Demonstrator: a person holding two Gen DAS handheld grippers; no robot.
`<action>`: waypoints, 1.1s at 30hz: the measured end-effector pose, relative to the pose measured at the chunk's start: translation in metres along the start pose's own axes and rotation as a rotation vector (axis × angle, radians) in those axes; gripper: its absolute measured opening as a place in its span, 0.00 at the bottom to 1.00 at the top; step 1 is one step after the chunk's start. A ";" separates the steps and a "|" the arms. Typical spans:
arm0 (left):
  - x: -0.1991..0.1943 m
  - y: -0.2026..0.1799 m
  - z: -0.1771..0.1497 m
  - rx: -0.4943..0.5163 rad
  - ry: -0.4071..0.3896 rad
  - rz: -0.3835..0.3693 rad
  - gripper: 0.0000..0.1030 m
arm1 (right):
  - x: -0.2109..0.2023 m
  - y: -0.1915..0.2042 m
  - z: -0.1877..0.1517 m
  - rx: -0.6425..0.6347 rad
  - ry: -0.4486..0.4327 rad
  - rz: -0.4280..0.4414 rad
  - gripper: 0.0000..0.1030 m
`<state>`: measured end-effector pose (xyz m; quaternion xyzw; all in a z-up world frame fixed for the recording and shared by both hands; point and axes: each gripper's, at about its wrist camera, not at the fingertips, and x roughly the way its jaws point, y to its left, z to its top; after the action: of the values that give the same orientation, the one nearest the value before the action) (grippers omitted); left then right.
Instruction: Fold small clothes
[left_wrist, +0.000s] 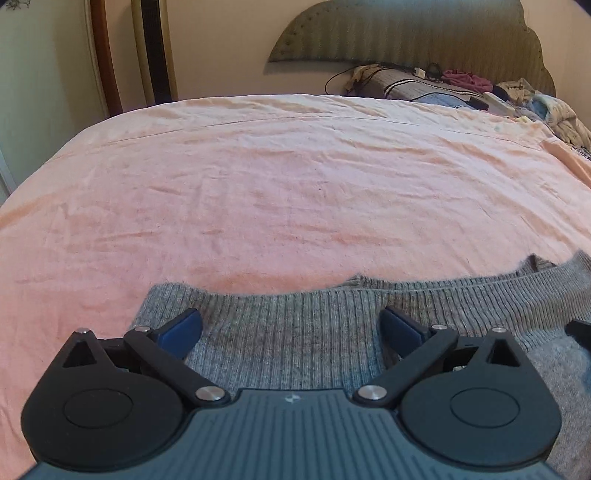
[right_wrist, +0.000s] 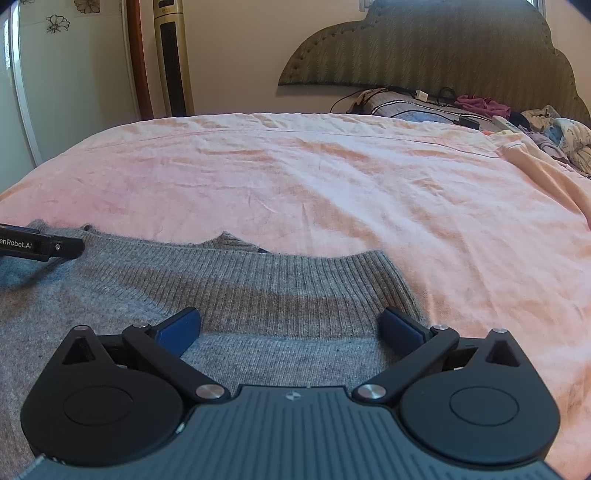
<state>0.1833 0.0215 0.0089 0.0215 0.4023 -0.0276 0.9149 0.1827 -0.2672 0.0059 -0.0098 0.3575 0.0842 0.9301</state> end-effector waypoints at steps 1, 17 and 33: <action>-0.004 0.001 -0.001 -0.010 0.010 0.005 1.00 | 0.000 0.000 0.000 0.001 0.000 0.000 1.00; -0.033 0.008 -0.039 -0.053 -0.091 0.042 1.00 | -0.029 0.023 0.025 0.041 -0.029 0.026 1.00; -0.071 0.030 -0.050 -0.187 -0.125 0.041 1.00 | 0.004 0.023 0.001 0.022 -0.018 -0.023 1.00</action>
<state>0.1011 0.0567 0.0278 -0.0572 0.3447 0.0275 0.9366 0.1826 -0.2439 0.0050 -0.0030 0.3500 0.0695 0.9342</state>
